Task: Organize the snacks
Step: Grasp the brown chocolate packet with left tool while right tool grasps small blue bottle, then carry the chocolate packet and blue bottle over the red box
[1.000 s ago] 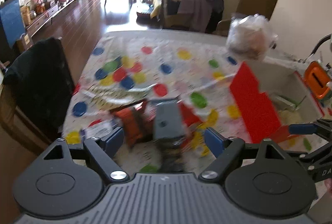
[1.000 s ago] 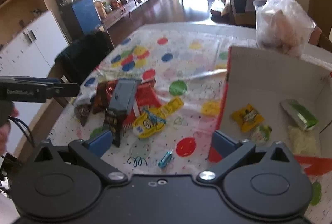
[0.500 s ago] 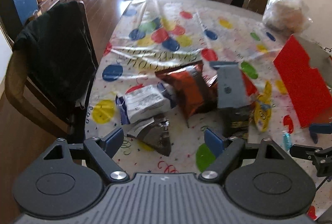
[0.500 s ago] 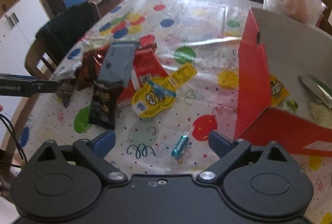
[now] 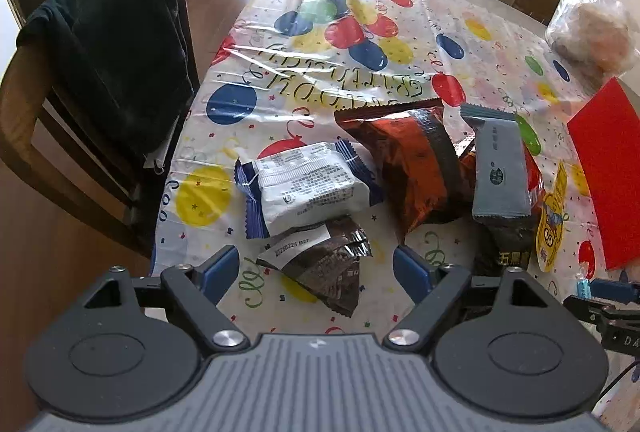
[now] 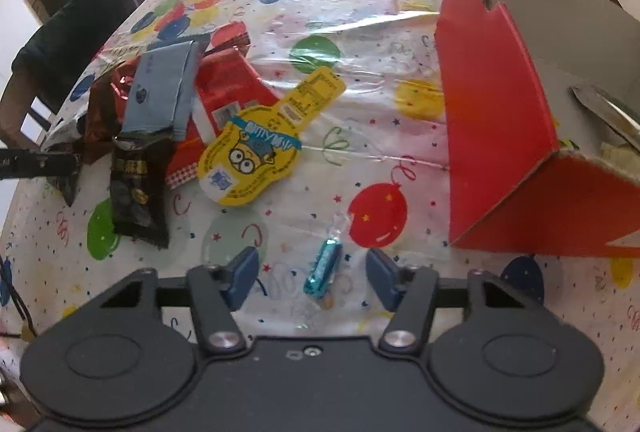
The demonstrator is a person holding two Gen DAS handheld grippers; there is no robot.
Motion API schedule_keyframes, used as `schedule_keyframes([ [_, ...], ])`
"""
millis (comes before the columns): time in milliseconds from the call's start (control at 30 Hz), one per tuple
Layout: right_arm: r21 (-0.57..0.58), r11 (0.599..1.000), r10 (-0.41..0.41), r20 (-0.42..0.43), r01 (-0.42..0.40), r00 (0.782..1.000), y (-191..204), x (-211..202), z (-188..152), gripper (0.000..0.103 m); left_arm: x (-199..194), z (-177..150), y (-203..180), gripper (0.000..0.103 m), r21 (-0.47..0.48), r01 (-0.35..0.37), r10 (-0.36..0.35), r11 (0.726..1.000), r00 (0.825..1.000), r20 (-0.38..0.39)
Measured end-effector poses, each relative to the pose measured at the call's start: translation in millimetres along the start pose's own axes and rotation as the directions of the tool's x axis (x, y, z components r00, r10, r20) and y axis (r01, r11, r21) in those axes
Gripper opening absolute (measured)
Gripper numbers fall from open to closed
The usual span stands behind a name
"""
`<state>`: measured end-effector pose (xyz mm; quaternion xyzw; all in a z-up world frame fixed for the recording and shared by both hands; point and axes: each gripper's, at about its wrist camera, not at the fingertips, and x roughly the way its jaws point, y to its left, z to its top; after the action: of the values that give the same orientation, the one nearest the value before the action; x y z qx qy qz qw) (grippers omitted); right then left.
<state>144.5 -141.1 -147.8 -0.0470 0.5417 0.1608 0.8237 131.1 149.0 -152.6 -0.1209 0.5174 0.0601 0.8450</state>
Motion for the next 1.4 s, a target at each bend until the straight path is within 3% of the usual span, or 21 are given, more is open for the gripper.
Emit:
schedule_keyframes([
  [300,-0.086,0.995,-0.049,-0.010,0.048,0.999,9.7,-3.5,-2.3,0.025,9.6,6.6,4.1,0.062,-0.034,0.006,-0.007,0.999,0.999,-0.031],
  [567,-0.082,0.996,-0.038,-0.001,0.038,0.999,6.9,-5.1,-3.3,0.015,4.1,4.2,5.9,0.047,-0.058,-0.018,0.016,0.998,0.999,-0.032],
  [967,-0.055,0.998,-0.020,0.010,0.020,1.000,-2.9,-13.7,-11.7,0.010,-13.5,-11.1,-2.9,0.046,-0.046,0.001,-0.001,0.999,1.000,-0.017],
  [1400,-0.013,0.999,0.039,0.138,-0.037,0.990,-30.1,-79.7,-10.2,0.010,-60.0,-15.6,-49.3,0.046,0.012,0.070,-0.071,0.997,0.997,0.025],
])
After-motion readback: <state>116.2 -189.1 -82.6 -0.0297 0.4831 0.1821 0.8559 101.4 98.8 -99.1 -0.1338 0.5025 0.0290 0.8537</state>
